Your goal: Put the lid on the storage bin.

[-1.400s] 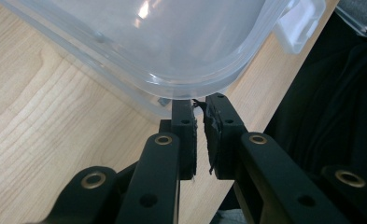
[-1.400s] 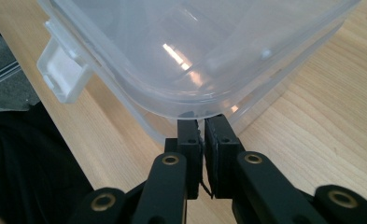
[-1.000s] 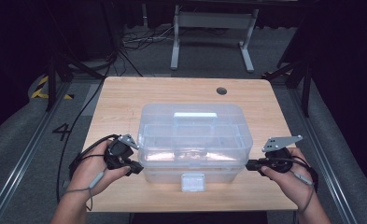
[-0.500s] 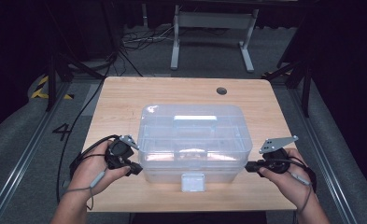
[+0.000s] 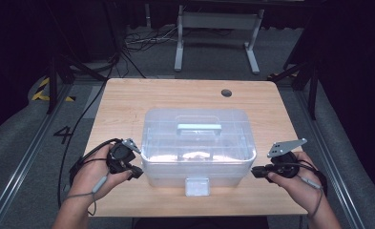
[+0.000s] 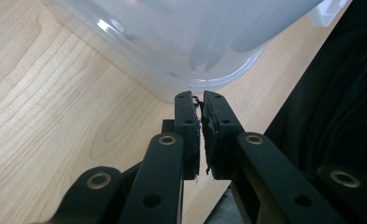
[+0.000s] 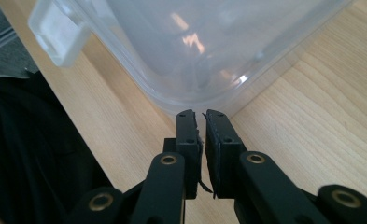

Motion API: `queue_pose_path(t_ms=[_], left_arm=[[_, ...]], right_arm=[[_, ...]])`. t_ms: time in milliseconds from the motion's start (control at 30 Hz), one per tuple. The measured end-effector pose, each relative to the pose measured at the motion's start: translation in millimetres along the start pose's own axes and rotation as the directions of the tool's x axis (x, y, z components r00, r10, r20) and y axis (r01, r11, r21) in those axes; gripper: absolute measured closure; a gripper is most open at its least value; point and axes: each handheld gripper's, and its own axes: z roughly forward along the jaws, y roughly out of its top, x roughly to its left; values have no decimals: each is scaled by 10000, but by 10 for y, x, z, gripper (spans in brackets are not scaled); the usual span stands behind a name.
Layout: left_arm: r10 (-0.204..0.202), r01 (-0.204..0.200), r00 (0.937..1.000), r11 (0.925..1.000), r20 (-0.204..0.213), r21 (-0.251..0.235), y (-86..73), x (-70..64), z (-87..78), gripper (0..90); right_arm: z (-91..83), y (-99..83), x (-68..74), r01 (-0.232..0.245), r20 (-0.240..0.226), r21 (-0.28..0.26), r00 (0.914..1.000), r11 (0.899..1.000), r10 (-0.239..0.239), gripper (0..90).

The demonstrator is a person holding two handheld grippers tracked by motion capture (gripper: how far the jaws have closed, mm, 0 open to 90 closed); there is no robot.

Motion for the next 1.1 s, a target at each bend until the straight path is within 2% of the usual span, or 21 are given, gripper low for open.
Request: queue_pose_path(t_ms=[100, 133, 200, 233, 267, 333, 467, 533, 567, 600, 633, 667, 700, 733, 800, 900, 933, 1033, 1100], left_arm=[[-67, 64, 10000, 9991, -67, -424, -45, 2, -65, 805], [-67, 64, 10000, 9991, -67, -424, -45, 2, -65, 790], [-274, 254, 9995, 9948, -181, -991, -71, -1, -141, 779], [-296, 255, 9991, 9911, -296, -1309, -80, 7, -174, 738], [-442, 373, 9982, 9864, -396, -1598, -90, 8, -203, 738], [-619, 509, 9970, 9765, -466, -2092, -107, 18, -247, 722], [-954, 757, 9936, 9598, -605, -2705, -135, 59, -280, 685], [-1183, 941, 9909, 9505, -649, -2962, -158, 100, -295, 663], [-1183, 941, 9909, 9505, -649, -2962, -158, 100, -295, 653], [-1377, 1064, 9876, 9404, -754, -3231, -179, 132, -301, 639], [-1438, 1084, 9861, 9363, -832, -3339, -189, 153, -302, 626], [-1438, 1084, 9861, 9363, -832, -3339, -189, 153, -302, 616], [-1623, 1180, 9817, 9291, -998, -3506, -214, 204, -296, 604], [-1623, 1180, 9817, 9291, -998, -3506, -214, 204, -296, 579], [-1794, 1257, 9766, 9238, -1187, -3615, -236, 256, -279, 563], [-2007, 1335, 9681, 9199, -1501, -3688, -271, 358, -242, 513], [-1998, 1275, 9652, 9229, -1687, -3633, -286, 407, -221, 500], [-1979, 1231, 9616, 9303, -1902, -3454, -331, 535, -131, 457], [-2143, 1404, 9578, 9303, -1916, -3388, -353, 596, -69, 442]], right_arm=[[-59, 16, -24, -16, -26, -192, 10000, 9998, 15, 820], [-59, 16, -24, -16, -26, -192, 10000, 9998, 15, 820], [-102, 26, -52, -24, -102, -339, 9999, 9994, 21, 807], [-164, 44, -85, -75, -94, -600, 9999, 9982, 70, 792], [-164, 44, -85, -75, -94, -600, 9999, 9982, 70, 792], [-230, 60, -117, -126, -34, -944, 9999, 9955, 123, 779], [-317, 75, -181, -280, 103, -1624, 9995, 9863, 301, 745], [-346, 72, -237, -463, 191, -2002, 9985, 9787, 511, 722], [-356, 71, -261, -500, 246, -2166, 9981, 9750, 566, 722], [-364, 71, -287, -500, 385, -2385, 9974, 9699, 609, 671], [-375, 70, -315, -500, 525, -2571, 9965, 9651, 656, 659], [-375, 70, -315, -500, 525, -2571, 9965, 9651, 656, 659], [-397, 56, -376, -632, 676, -2884, 9940, 9554, 862, 619], [-397, 56, -376, -632, 676, -2884, 9940, 9554, 862, 619], [-412, 26, -481, -582, 1133, -3224, 9886, 9448, 995, 543], [-402, -30, -607, -791, 1330, -3324, 9826, 9398, 1297, 505], [-394, -47, -640, -856, 1369, -3310, 9810, 9397, 1376, 497], [-354, -120, -770, -1240, 1711, -3305, 9670, 9356, 1886, 466], [-321, -164, -852, -1477, 1786, -3363, 9597, 9301, 2170, 454]])
